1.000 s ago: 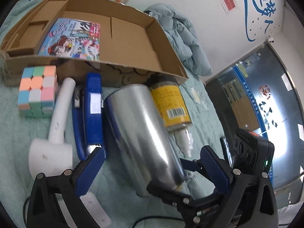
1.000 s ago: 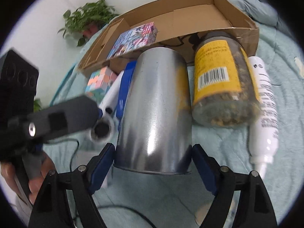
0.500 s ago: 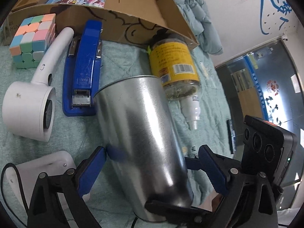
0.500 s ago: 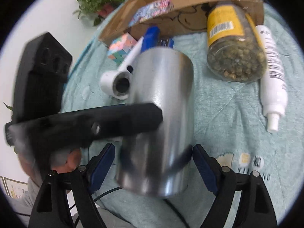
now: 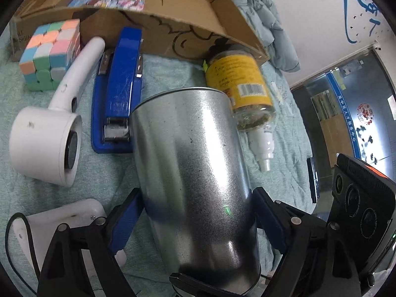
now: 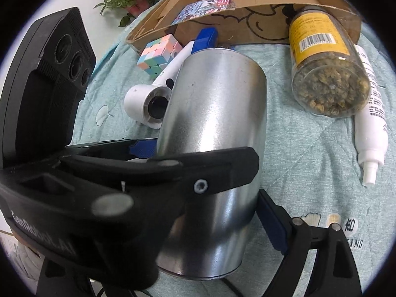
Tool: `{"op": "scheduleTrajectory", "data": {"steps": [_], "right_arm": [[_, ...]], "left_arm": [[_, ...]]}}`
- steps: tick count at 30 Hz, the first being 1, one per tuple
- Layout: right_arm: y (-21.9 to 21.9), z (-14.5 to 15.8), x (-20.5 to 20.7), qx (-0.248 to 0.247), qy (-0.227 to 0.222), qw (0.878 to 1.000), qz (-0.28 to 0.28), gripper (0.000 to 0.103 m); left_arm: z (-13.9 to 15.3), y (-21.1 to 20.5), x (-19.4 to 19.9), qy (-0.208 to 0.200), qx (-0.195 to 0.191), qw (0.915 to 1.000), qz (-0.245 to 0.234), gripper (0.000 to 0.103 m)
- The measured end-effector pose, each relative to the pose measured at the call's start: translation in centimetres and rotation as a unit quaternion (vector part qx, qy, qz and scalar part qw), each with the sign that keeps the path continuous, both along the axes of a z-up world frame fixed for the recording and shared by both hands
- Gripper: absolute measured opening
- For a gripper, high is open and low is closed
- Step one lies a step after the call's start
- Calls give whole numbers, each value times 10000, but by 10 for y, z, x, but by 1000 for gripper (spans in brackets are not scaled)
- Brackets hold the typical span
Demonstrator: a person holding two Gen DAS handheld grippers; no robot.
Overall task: Organize rigid objects
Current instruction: 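Lift the silver can with both grippers and set it upright beside the game box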
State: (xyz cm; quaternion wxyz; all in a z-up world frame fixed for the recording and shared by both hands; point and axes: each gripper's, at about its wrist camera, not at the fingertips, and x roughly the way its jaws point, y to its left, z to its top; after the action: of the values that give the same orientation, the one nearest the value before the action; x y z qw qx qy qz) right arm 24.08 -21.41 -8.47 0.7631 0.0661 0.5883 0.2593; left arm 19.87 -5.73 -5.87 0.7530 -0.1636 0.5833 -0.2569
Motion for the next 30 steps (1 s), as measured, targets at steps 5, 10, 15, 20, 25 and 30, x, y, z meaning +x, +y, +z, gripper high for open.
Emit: {"op": "scheduleTrajectory", "data": {"steps": [5, 10, 15, 20, 25, 30], "right_arm": [[-13, 30, -6, 128, -460, 9989, -3, 88], [-13, 68, 8, 256, -1018, 9944, 67, 88], [-7, 99, 37, 329, -1489, 9883, 55, 88], [-7, 130, 72, 314, -1855, 9821, 120, 88], [10, 149, 127, 267, -1961, 9801, 142, 88], [13, 148, 177, 185, -1628, 9861, 264, 88]], "left_arm": [[46, -4, -5, -769, 205, 9968, -70, 86], [98, -6, 3, -1542, 433, 9871, -77, 86], [143, -5, 29, -2155, 624, 9745, -99, 86], [177, -3, 69, -2453, 543, 9679, -48, 85], [197, 6, 130, -2373, 388, 9707, 49, 85], [191, 4, 185, -2055, 469, 9775, 29, 85]]}}
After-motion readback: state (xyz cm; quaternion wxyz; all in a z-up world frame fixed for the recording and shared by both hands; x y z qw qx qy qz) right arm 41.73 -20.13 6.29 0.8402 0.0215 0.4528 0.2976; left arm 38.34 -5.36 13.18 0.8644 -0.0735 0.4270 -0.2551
